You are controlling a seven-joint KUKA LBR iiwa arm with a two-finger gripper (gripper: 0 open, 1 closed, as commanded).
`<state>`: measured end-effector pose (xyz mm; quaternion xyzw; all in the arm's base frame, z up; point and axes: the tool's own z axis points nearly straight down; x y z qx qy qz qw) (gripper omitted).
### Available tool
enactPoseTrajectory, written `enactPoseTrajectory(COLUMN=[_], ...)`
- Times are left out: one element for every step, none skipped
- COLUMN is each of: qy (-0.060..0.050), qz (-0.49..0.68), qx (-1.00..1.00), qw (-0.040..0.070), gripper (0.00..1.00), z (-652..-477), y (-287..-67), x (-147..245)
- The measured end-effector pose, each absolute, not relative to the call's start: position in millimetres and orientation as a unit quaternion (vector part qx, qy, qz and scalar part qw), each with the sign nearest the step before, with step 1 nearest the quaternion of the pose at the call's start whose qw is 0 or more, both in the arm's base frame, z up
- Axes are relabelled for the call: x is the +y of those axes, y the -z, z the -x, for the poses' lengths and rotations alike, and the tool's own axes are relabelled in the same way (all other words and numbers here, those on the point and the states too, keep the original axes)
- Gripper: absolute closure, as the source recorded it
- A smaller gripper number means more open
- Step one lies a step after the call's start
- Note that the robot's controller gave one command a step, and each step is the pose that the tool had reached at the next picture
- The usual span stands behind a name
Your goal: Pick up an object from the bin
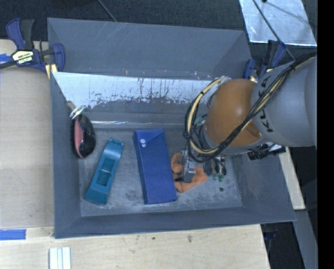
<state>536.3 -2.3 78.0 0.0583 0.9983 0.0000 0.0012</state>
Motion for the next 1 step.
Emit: enactPoseTrajectory(qy=[0.0], qz=[-0.058], qx=[0.998], qw=[0.001], gripper=[1.0], z=[-536.4], y=[-78.0], x=[-2.3])
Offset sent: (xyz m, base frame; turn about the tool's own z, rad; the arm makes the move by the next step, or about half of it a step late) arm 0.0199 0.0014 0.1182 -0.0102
